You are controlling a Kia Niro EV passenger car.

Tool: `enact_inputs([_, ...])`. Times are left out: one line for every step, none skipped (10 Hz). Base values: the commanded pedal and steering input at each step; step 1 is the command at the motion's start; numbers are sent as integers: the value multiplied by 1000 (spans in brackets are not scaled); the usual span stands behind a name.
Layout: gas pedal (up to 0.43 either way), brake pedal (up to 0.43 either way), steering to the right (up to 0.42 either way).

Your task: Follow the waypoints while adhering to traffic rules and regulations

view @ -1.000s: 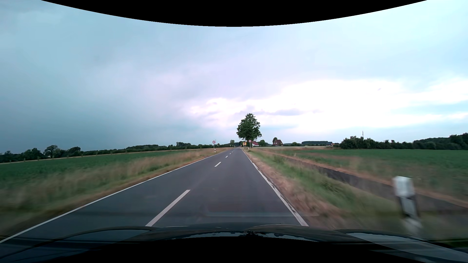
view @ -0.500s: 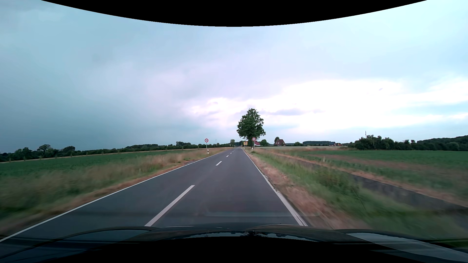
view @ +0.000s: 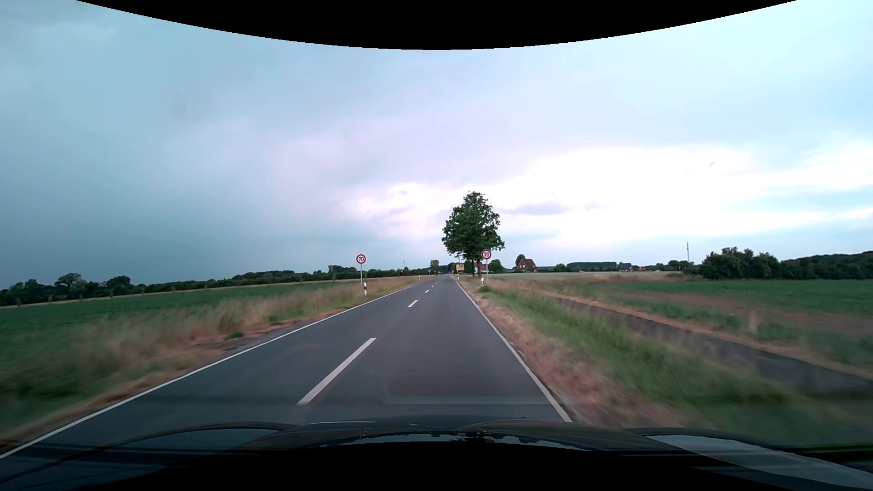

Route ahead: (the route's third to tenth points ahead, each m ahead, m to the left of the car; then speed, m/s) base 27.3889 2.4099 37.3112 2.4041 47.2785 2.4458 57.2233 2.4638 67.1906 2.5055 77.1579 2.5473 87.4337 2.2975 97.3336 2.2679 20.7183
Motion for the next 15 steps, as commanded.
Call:
enact_inputs([0, 207, -5])
enact_inputs([0, 201, -5])
enact_inputs([0, 201, -5])
enact_inputs([0, 189, -4])
enact_inputs([0, 134, -4])
enact_inputs([0, 116, -2])
enact_inputs([0, 30, -1])
enact_inputs([0, 0, -2])
enact_inputs([0, 0, -2])
enact_inputs([0, 0, -3])
enact_inputs([0, 0, -4])
enact_inputs([0, 0, -5])
enact_inputs([0, 0, -5])
enact_inputs([8, 0, -4])
enact_inputs([39, 0, -3])
